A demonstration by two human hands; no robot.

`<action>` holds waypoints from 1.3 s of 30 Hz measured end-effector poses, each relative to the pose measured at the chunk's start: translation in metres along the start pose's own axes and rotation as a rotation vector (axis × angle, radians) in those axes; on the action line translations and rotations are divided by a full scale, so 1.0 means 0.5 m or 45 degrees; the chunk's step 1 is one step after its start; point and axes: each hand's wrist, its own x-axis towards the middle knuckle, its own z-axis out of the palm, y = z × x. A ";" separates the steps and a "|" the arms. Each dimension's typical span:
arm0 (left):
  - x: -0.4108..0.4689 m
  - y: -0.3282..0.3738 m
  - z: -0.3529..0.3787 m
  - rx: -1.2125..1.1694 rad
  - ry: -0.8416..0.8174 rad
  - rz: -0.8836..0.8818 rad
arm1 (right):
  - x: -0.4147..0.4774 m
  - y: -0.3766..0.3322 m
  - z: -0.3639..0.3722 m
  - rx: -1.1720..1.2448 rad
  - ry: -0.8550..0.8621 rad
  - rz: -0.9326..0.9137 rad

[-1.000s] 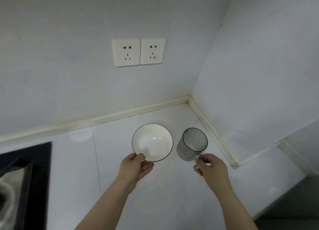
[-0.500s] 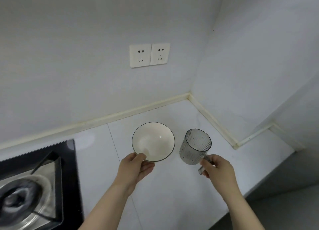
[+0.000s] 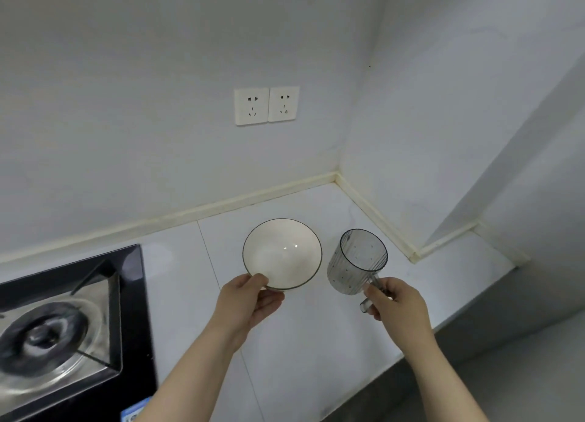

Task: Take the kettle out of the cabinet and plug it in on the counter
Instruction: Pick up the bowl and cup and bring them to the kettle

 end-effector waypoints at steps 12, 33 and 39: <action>-0.123 -0.143 0.042 -0.040 0.269 0.084 | -0.026 0.098 -0.050 0.036 -0.188 -0.146; -0.420 -0.365 -0.140 -0.428 0.666 0.172 | -0.245 0.126 0.047 -0.100 -0.715 -0.372; -0.576 -0.419 -0.265 -0.546 0.815 0.259 | -0.409 0.094 0.127 -0.122 -0.893 -0.482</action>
